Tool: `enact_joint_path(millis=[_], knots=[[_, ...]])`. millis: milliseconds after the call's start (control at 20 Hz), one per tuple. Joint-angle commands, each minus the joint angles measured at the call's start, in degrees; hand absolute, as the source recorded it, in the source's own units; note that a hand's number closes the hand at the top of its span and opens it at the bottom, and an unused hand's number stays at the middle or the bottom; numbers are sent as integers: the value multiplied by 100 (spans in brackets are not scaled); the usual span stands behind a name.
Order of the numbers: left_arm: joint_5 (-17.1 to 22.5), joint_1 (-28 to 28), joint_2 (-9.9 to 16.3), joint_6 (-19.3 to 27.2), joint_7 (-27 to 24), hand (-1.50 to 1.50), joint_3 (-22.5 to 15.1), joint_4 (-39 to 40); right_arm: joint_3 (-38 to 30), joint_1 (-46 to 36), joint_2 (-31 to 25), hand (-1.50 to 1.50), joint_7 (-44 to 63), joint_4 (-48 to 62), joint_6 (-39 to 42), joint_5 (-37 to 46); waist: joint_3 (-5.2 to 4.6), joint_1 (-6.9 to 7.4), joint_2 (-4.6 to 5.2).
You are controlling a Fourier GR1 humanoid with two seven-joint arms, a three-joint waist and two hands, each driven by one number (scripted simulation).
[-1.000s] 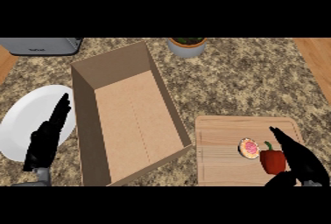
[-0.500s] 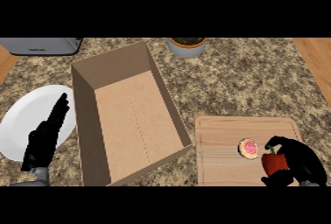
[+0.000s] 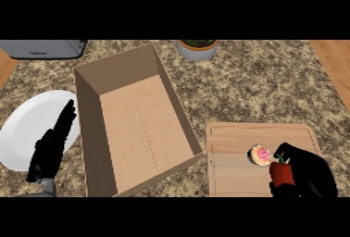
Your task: Pick the bell pepper from the cutting board and place it in the cardboard box
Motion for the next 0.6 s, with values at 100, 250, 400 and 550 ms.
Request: enact_joint_path(millis=[100, 250, 400, 550], knots=[[-45, 91, 2, 32, -165, 0, 43, 31, 1781, 525, 1012, 150, 1516, -1091, 6, 1718, -3, -15, -12], [-98, 148, -127, 46, -121, 0, -68, 47, 2064, 394, 1074, 150, 1924, -1414, 292, 2238, 1, 1, -1], [43, 258, 55, -131, -240, 0, 111, -137, 2148, 545, 967, 150, 1944, -1780, 177, 2403, 4, 14, 1], [59, -64, 111, -142, -223, 0, 204, 202, 2521, 397, 1094, 150, 1721, -2407, 310, 2171, 3, 2, 4]])
